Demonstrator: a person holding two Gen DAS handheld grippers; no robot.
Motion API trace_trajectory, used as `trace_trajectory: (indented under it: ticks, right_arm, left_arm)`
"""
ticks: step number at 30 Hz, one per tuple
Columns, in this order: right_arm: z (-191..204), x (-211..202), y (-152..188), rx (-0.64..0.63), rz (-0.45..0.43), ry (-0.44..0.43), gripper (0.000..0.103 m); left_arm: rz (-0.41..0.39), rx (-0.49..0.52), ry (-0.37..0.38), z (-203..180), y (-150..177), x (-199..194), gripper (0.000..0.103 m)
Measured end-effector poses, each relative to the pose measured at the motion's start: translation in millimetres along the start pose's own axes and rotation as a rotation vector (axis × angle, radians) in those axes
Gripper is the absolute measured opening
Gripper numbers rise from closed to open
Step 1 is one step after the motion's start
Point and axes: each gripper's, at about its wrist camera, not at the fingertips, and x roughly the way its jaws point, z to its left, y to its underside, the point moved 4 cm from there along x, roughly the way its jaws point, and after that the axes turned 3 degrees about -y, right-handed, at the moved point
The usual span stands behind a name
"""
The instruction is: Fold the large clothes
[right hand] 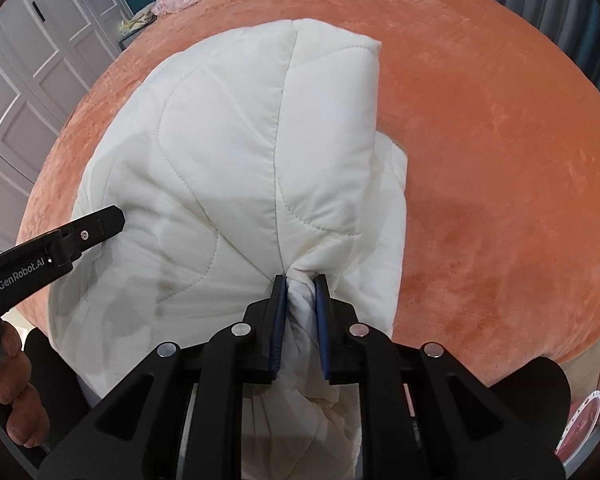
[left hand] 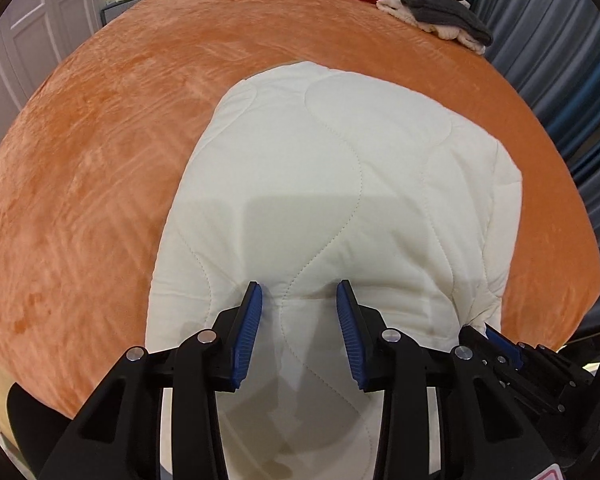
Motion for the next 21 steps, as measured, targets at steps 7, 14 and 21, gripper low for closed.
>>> trace_trajectory:
  ticks: [7, 14, 21]
  right_arm:
    - [-6, 7, 2, -0.005, 0.01, -0.007, 0.015]
    - [-7, 10, 0, -0.009, 0.015, -0.011, 0.016]
    - [-6, 14, 2, 0.018, 0.013, -0.035, 0.016]
  left_arm:
    - [-0.011, 0.033, -0.062, -7, 4, 12, 0.036]
    - [-0.019, 0.05, -0.088, -10, 4, 20, 0.036]
    - [-0.032, 0.065, -0.113, -12, 6, 23, 0.036]
